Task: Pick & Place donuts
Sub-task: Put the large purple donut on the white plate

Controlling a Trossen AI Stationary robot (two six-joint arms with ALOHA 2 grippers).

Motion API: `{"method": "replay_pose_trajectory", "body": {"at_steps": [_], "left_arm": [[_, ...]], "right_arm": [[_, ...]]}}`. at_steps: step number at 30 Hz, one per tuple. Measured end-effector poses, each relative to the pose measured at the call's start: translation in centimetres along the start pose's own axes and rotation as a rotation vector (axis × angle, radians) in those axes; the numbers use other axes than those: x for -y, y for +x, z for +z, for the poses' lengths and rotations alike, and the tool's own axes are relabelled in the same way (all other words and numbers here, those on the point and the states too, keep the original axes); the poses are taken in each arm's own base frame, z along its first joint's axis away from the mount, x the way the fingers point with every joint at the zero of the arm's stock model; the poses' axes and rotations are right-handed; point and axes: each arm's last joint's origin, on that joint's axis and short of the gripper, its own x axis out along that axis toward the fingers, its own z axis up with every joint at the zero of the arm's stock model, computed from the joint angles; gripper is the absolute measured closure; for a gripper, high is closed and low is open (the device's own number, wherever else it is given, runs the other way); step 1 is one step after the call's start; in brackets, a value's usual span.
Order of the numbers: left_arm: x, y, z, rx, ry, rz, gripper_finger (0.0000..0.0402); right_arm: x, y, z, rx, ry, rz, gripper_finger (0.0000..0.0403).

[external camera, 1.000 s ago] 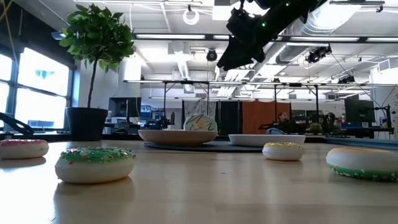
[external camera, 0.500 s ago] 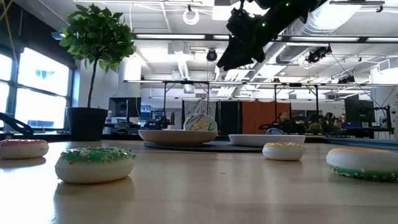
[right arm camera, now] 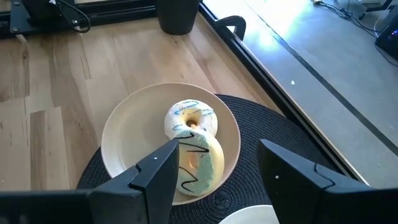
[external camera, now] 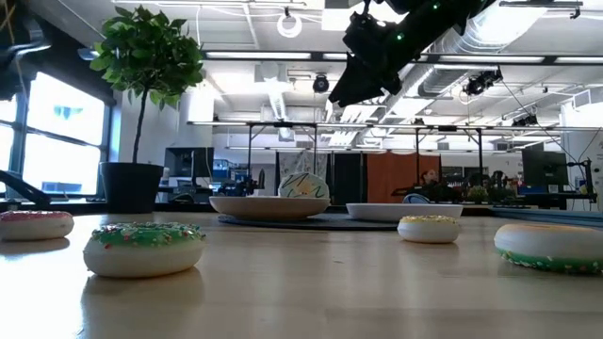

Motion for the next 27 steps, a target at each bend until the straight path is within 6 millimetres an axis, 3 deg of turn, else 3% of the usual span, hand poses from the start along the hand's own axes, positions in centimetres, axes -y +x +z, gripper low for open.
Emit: {"method": "replay_pose_trajectory", "body": {"at_steps": [7,14,23,27], "left_arm": [[-2.3,-2.9,2.9,0.14,0.01,-0.049,0.04],[-5.7,-6.3,6.4,0.395,0.052,0.049,0.04],[-9.7,-13.7,11.8,0.779,0.131,0.348,0.0401],[-12.9,-15.6,14.5,0.89,0.065,0.331,0.0401]], "right_arm": [[0.0,0.0,0.0,0.0,0.0,0.0,0.0191],[0.0,0.0,0.0,-0.001,-0.001,0.0,0.0191],[0.0,0.0,0.0,-0.001,-0.004,0.0,0.0191],[0.0,0.0,0.0,-0.001,-0.004,0.0,0.0191]]}}
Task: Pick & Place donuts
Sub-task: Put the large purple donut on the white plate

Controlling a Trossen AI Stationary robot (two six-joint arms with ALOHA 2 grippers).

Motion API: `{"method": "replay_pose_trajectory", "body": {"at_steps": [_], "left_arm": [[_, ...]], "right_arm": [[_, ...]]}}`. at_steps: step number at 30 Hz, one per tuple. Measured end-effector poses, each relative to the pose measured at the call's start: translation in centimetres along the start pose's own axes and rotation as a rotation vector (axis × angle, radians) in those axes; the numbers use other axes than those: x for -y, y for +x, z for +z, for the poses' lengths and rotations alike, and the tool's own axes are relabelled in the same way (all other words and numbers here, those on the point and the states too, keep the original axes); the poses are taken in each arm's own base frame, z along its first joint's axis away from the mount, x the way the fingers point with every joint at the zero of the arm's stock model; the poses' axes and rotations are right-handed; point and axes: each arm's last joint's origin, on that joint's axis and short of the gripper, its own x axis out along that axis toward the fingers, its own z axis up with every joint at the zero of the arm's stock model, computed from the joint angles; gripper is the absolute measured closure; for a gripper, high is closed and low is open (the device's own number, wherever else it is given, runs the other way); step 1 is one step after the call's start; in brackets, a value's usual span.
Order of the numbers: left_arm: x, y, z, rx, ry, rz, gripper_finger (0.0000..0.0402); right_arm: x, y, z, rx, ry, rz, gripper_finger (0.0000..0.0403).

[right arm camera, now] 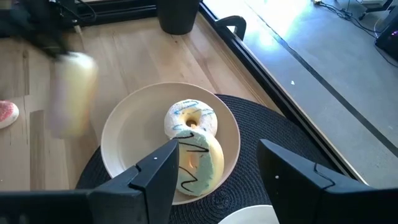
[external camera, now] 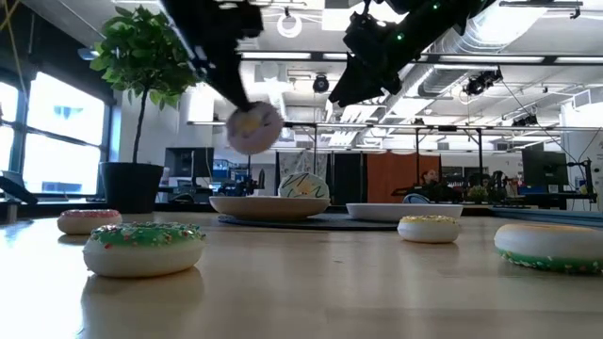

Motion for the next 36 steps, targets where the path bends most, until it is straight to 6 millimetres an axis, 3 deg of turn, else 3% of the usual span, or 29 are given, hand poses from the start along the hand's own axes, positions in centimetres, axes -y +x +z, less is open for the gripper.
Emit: {"method": "replay_pose_trajectory", "body": {"at_steps": [3,8,12,17,25,32,36], "left_arm": [[-2.2,1.9,0.9,0.016,-0.095,-0.025,0.0401],[-4.6,5.2,0.8,-0.063,-0.195,-0.038,0.0401],[-5.3,8.1,0.0,-0.156,-0.219,-0.031,0.0401],[-5.1,10.4,-0.7,-0.232,-0.205,-0.058,0.0401],[-4.9,10.5,-0.8,-0.232,-0.143,-0.08,0.0388],[-4.9,10.6,-0.3,-0.189,-0.147,-0.08,0.0321],[-4.9,10.6,-0.3,-0.188,-0.15,-0.079,0.0285]], "right_arm": [[0.0,0.0,0.0,0.0,0.002,0.0,0.0191],[0.0,0.0,0.0,0.0,0.011,0.0,0.0191],[0.0,0.0,0.0,0.001,0.011,-0.013,0.0191],[0.1,0.0,0.0,0.001,-0.013,-0.021,0.0191],[0.1,0.0,0.2,0.022,-0.053,-0.019,0.0191],[0.0,0.0,-0.4,-0.037,-0.068,0.005,0.0191],[-0.3,-0.2,-1.6,-0.168,-0.028,0.124,0.0191]]}}
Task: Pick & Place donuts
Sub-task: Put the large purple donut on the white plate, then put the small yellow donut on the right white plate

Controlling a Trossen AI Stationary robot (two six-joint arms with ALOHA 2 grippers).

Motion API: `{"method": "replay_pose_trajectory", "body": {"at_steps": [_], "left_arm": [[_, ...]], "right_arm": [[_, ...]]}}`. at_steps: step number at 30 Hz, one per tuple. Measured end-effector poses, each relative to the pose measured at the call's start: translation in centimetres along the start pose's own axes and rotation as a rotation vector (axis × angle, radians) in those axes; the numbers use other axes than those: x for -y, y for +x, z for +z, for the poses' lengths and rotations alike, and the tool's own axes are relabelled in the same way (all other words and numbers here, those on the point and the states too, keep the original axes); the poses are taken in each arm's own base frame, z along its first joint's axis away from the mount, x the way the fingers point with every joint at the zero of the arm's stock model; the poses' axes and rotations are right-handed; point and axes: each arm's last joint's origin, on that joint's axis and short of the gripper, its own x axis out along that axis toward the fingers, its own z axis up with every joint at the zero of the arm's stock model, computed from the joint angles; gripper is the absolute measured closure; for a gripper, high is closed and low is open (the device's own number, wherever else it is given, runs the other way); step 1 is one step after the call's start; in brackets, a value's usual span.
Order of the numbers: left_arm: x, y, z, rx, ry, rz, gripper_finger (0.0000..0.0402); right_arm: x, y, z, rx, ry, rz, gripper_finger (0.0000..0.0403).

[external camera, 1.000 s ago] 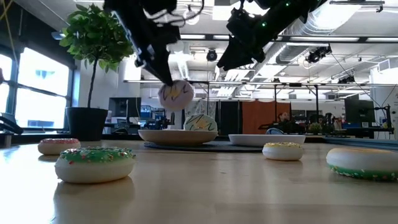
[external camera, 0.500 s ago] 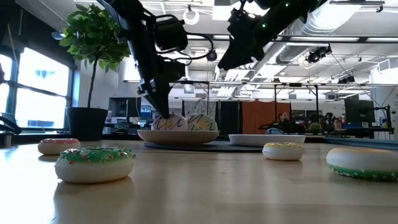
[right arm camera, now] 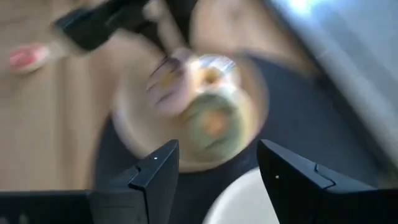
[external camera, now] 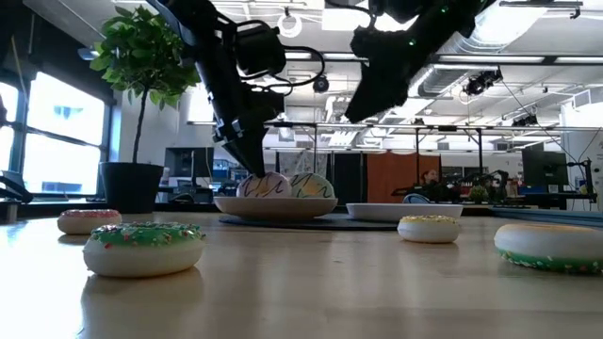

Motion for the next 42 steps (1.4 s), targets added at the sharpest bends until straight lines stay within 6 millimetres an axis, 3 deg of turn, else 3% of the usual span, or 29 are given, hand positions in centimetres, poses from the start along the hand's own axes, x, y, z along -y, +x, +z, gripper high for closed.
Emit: {"method": "replay_pose_trajectory", "body": {"at_steps": [7,15,21,26,31,42], "left_arm": [[0.0,0.0,0.0,-0.004,-0.028,0.001,0.0267],[0.0,0.0,-0.1,-0.006,-0.027,-0.003,0.0267],[-0.1,-0.5,0.0,0.01,-0.033,-0.007,0.0267],[0.0,-1.0,0.7,0.02,-0.036,-0.036,0.0266],[0.2,-2.0,2.1,0.067,-0.052,-0.087,0.0266],[0.4,-4.5,5.0,0.164,-0.054,-0.165,0.0266]], "right_arm": [[-3.5,1.0,-4.4,-0.131,0.033,0.265,0.0191],[-7.7,2.1,-10.2,-0.075,0.041,0.345,0.0191],[-9.4,2.3,-13.9,-0.136,0.107,0.383,0.0191],[-10.8,1.8,-14.4,-0.125,0.029,0.429,0.0191],[-11.2,1.8,-14.8,-0.113,0.022,0.368,0.0191],[-11.7,3.9,-16.3,-0.154,0.048,0.325,0.0208]]}}
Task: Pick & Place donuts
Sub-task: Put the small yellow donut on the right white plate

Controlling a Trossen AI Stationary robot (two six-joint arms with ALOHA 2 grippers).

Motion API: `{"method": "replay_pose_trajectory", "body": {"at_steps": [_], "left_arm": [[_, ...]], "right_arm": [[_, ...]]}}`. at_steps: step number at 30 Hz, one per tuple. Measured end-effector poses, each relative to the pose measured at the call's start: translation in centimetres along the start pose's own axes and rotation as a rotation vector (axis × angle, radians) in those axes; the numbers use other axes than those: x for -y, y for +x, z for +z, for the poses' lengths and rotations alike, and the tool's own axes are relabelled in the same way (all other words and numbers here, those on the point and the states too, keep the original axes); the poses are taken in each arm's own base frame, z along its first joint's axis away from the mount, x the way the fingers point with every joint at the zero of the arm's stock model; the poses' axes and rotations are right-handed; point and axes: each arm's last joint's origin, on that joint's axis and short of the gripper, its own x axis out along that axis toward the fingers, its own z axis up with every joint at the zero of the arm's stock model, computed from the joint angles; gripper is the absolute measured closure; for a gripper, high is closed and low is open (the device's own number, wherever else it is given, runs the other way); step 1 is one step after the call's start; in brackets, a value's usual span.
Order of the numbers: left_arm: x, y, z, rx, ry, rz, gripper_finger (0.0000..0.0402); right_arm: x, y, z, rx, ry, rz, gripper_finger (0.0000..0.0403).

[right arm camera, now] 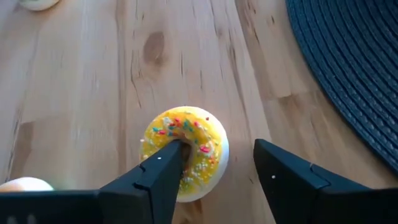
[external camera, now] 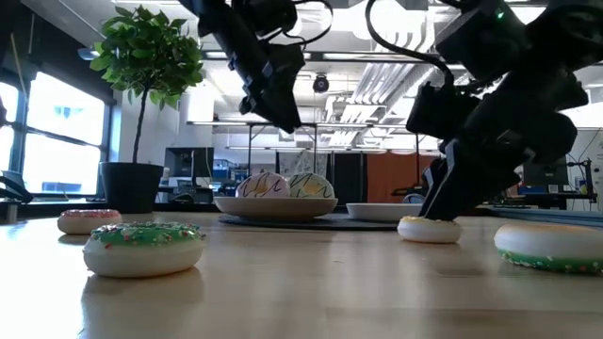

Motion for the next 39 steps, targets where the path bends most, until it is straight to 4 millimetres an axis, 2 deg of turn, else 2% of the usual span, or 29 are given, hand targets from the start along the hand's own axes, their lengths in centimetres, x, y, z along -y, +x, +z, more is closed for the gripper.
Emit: {"method": "replay_pose_trajectory", "body": {"at_steps": [4,10,14,17,20,24,26,30,33,35,39], "left_arm": [[0.1,-0.3,0.4,0.004,0.013,-0.007,0.0266],[0.1,-0.4,0.3,-0.007,0.015,-0.004,0.0266],[0.1,-0.4,0.3,-0.011,0.015,-0.003,0.0266],[0.1,-0.4,0.3,-0.011,0.015,-0.003,0.0266],[0.1,-0.4,0.3,-0.011,0.015,-0.003,0.0266],[0.1,-0.4,0.3,-0.011,0.015,-0.003,0.0266],[0.1,-0.4,0.3,-0.01,0.015,-0.003,0.0266],[0.1,-0.4,0.3,-0.01,0.016,-0.003,0.0266],[0.1,-0.4,0.3,-0.01,0.018,-0.002,0.0266],[0.1,-0.4,0.3,-0.01,0.018,-0.002,0.0266],[0.1,-0.4,0.3,-0.01,0.019,-0.002,0.0266]], "right_arm": [[-0.1,-0.1,0.1,0.002,-0.022,0.01,0.0245],[-0.2,-1.1,0.7,0.034,-0.022,0.037,0.0334],[0.2,-3.1,2.4,0.119,-0.044,0.048,0.039],[1.4,-5.1,3.8,0.199,-0.086,-0.016,0.0388],[3.5,-7.4,5.1,0.29,-0.095,-0.22,0.0378],[7.4,-9.6,5.7,0.344,0.015,-0.619,0.039],[9.3,-10.1,5.8,0.344,0.066,-0.706,0.0396],[13.1,-10.0,5.1,0.286,0.193,-0.664,0.039],[15.3,-9.9,4.5,0.253,0.276,-0.714,0.0388],[16.5,-9.8,4.1,0.226,0.309,-0.729,0.0392],[18.0,-9.2,3.5,0.183,0.365,-0.623,0.0397]]}}
